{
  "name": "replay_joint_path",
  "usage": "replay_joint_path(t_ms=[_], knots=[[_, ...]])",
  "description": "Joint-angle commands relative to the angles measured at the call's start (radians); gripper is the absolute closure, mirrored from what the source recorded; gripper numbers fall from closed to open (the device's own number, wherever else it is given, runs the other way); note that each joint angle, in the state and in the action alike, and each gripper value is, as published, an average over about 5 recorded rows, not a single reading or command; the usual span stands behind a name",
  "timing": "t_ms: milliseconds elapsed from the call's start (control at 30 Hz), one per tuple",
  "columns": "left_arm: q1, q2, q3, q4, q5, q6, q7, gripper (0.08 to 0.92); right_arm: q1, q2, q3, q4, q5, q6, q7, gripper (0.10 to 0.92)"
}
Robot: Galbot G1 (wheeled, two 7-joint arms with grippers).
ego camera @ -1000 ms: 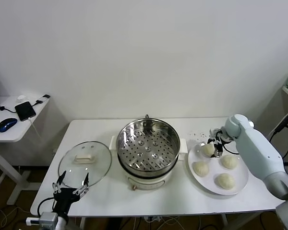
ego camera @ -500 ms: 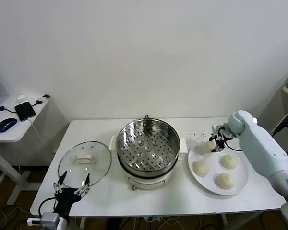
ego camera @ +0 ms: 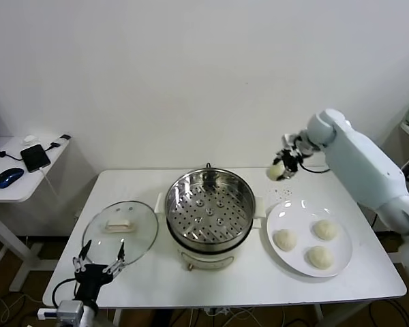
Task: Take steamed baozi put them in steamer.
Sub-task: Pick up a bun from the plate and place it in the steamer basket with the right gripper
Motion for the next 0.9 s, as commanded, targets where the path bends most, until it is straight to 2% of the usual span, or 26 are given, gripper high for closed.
replay_joint_path(t_ms=[33, 133, 233, 400, 567, 733, 900], knots=[[0.002, 0.000, -0.003, 0.001, 0.006, -0.008, -0.006, 0.177, 0.214, 0.165, -0.172, -0.045, 0.219, 0.027, -0.097, 0.423], [0.006, -0.002, -0.007, -0.003, 0.005, -0.008, -0.009, 0.177, 0.241, 0.242, -0.200, -0.108, 0.305, 0.178, -0.136, 0.423], [0.010, -0.006, -0.010, -0.008, 0.005, -0.008, -0.011, 0.177, 0.253, 0.304, -0.232, -0.171, 0.313, 0.341, -0.154, 0.423], [0.017, -0.012, -0.011, -0.007, 0.005, -0.011, -0.014, 0.177, 0.234, 0.344, -0.314, -0.187, 0.241, 0.605, -0.123, 0.423], [0.019, -0.017, -0.009, 0.000, 0.010, -0.013, -0.018, 0.177, 0.180, 0.368, -0.318, -0.198, 0.068, 0.808, -0.086, 0.423], [0.014, -0.019, -0.009, 0.007, 0.011, -0.020, -0.019, 0.177, 0.126, 0.377, -0.274, -0.183, -0.157, 0.908, 0.011, 0.423], [0.012, -0.025, -0.006, 0.007, 0.014, -0.020, -0.017, 0.177, 0.090, 0.384, -0.243, -0.185, -0.247, 0.911, 0.059, 0.423]])
